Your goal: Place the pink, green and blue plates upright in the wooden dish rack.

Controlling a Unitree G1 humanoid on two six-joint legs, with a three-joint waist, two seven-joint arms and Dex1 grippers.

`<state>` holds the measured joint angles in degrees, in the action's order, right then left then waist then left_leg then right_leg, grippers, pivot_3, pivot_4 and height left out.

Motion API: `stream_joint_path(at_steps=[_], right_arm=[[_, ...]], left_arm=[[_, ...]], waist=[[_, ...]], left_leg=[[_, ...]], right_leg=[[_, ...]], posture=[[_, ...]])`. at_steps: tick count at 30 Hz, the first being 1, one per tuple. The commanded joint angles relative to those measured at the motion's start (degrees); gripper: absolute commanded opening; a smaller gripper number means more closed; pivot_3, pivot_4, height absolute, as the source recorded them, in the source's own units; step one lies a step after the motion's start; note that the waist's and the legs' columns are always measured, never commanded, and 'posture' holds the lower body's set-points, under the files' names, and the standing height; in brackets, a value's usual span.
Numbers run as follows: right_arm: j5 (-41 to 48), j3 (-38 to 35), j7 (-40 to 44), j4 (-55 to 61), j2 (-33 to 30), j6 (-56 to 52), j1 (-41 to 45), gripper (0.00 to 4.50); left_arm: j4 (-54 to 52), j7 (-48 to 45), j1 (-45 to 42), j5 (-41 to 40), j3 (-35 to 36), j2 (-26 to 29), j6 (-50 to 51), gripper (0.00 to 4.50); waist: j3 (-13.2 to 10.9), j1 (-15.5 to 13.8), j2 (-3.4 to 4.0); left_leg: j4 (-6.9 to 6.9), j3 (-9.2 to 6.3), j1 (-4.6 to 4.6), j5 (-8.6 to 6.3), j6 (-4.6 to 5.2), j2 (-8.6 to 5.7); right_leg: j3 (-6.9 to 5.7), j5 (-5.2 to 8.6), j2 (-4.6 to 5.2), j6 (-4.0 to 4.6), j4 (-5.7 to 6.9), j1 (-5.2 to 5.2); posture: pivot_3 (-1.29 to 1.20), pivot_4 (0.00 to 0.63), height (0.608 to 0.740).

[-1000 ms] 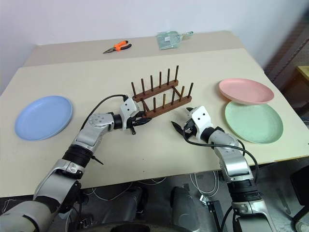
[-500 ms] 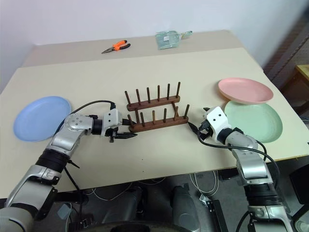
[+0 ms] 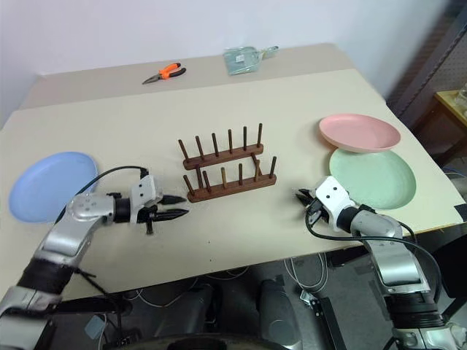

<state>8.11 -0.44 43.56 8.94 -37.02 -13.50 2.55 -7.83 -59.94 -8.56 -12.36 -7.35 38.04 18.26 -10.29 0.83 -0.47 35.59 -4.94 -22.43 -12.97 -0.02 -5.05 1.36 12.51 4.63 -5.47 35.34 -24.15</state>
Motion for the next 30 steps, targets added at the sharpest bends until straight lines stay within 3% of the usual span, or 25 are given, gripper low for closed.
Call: stream_joint_path(at_steps=[1,6,12,18,23,26,30], right_arm=[[-0.5,2.9,-0.7,2.9,1.9,-0.7,1.5,0.00],[-7.5,7.6,-6.9,-4.6,6.6,2.5,7.2,0.00],[-14.6,9.2,-17.8,-18.9,12.5,4.6,18.3,0.00],[-16.8,9.7,-21.7,-27.8,14.5,7.9,24.8,0.00],[-16.0,8.7,-20.0,-27.8,13.4,9.0,25.0,0.00],[-14.5,7.2,-17.8,-24.9,11.6,8.3,23.7,0.73],[-14.9,4.6,-16.1,-18.9,6.4,8.7,21.3,2.57]], left_arm=[[-6.5,5.5,2.8,0.9,-4.0,-3.3,6.2,0.03],[-0.6,24.7,-1.5,7.9,-5.0,-17.2,11.0,0.03],[9.2,38.3,-7.0,12.1,-2.0,-24.5,8.8,0.03],[16.8,41.0,-11.9,12.5,-0.9,-25.2,6.1,0.03],[18.1,41.6,-12.8,12.1,-0.6,-24.7,4.7,0.03],[18.2,41.5,-12.5,12.4,-0.9,-24.3,3.9,0.00],[19.7,43.3,-13.4,11.4,1.4,-24.5,3.8,0.00]], waist=[[0.0,-0.5,0.01],[0.0,-2.2,0.03],[0.2,-1.7,-0.05],[0.2,-1.4,-0.04],[0.2,-1.2,-0.03],[0.2,-1.2,-0.03],[0.2,-1.2,-0.02]], left_leg=[[0.05,-0.01,-0.01,0.00,0.00,-0.01],[0.49,-0.08,-0.03,-0.06,0.04,-0.04],[0.49,-0.05,0.12,-0.06,0.04,-0.01],[0.42,-0.05,0.14,-0.05,0.05,-0.03],[0.42,-0.04,0.15,-0.04,0.06,-0.04],[0.42,-0.04,0.15,-0.04,0.06,-0.04],[0.43,-0.03,0.14,-0.05,0.06,-0.04]], right_leg=[[0.00,0.01,0.02,0.01,-0.03,0.05],[-0.30,0.13,0.15,-0.19,-0.18,0.47],[-0.46,0.11,0.08,-0.23,-0.16,0.62],[-0.49,-0.10,-0.01,-0.27,-0.12,0.61],[-0.49,-0.10,-0.01,-0.27,-0.11,0.62],[-0.49,-0.10,-0.01,-0.28,-0.11,0.62],[-0.48,-0.10,0.00,-0.28,-0.11,0.61]], posture=[[0.00,0.150,0.740],[0.00,0.150,0.740],[0.00,0.150,0.740],[0.00,0.150,0.740],[0.00,0.150,0.740],[0.00,0.150,0.740],[0.00,0.150,0.740]])
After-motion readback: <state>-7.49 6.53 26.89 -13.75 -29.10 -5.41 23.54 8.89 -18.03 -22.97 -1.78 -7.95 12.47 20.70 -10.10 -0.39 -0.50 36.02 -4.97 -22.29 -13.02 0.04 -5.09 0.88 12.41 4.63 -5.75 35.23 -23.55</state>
